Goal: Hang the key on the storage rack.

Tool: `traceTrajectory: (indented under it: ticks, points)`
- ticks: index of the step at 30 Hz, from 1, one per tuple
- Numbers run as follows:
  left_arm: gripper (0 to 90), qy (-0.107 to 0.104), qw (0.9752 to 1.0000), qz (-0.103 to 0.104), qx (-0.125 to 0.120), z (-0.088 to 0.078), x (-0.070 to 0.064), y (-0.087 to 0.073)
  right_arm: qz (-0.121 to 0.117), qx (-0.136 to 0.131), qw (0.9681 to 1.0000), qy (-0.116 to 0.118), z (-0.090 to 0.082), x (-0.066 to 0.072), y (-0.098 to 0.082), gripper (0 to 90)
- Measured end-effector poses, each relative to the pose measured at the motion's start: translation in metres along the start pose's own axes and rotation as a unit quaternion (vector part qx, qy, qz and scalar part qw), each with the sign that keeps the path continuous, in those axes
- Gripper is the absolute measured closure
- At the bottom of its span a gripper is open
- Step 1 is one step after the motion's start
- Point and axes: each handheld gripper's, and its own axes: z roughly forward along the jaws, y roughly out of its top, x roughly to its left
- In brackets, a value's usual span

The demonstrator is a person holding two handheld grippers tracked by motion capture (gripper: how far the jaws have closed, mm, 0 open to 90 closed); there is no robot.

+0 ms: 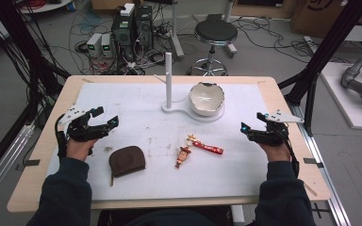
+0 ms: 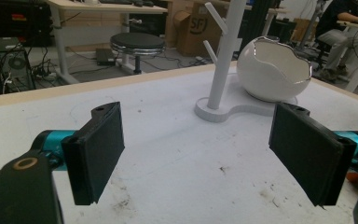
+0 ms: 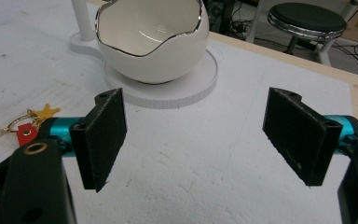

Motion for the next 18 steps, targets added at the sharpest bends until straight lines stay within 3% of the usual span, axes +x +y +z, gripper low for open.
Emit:
traceTrajectory:
  ticks: [5,13,18]
  points:
    - [18.6,0.01,1.0,0.0,0.001,0.0009,0.0007,-0.0003,0.001,-0.001,1.0,0.002,-0.0004,0.0003,-0.0013,22.0]
    - [23.2,0.055,0.9983,0.023,0.003,-0.0019,0.0025,0.0006,0.003,-0.002,1.0,0.009,0.0022,0.0011,-0.0025,22.0]
    - [22.9,0.059,0.9976,0.035,-0.003,-0.0023,0.002,0.0005,0.001,0.005,0.9998,0.02,0.0062,0.009,-0.0026,22.1]
